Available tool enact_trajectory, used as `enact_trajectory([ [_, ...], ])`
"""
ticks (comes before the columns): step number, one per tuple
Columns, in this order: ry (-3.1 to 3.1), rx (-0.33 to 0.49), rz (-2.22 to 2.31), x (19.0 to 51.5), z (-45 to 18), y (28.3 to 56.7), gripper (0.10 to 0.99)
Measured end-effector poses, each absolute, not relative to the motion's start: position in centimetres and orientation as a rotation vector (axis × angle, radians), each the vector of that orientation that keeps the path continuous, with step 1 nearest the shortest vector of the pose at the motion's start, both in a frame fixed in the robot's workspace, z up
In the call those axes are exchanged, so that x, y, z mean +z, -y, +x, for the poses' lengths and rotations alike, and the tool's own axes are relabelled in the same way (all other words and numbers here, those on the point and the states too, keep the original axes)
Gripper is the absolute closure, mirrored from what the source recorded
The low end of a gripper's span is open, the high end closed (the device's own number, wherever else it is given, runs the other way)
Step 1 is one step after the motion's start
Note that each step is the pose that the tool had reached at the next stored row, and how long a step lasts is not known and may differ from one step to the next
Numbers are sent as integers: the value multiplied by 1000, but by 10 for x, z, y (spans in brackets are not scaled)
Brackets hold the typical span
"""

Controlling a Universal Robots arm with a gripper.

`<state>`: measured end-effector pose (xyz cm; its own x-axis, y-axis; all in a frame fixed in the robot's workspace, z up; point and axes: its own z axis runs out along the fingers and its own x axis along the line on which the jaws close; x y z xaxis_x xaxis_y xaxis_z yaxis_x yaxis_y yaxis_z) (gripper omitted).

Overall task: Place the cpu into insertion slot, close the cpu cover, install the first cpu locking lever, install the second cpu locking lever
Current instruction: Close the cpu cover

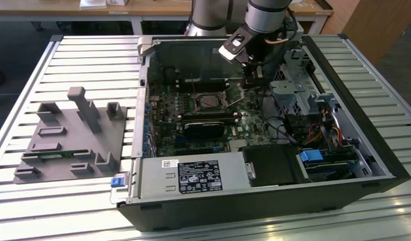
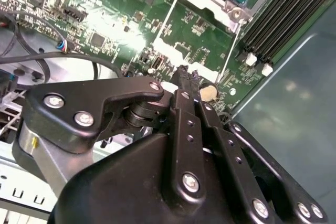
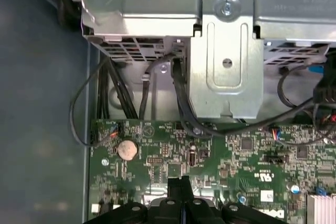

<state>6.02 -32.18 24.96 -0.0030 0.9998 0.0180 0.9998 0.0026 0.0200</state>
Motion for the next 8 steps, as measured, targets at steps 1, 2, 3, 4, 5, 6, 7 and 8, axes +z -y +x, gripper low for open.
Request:
enact_trajectory([
  [1, -2224, 42, 2217, 249, 62, 321, 969],
  [2, -2224, 41, 2218, 249, 63, 321, 969],
  [3, -2224, 40, 2218, 249, 64, 321, 969],
  [4, -2225, 39, 2219, 248, 66, 321, 969],
  [5, -2225, 38, 2219, 247, 67, 321, 969],
  [6, -2226, 37, 2220, 247, 68, 321, 969],
  [7, -2226, 36, 2220, 246, 69, 320, 969],
  [8, -2227, 35, 2221, 245, 70, 320, 969],
])
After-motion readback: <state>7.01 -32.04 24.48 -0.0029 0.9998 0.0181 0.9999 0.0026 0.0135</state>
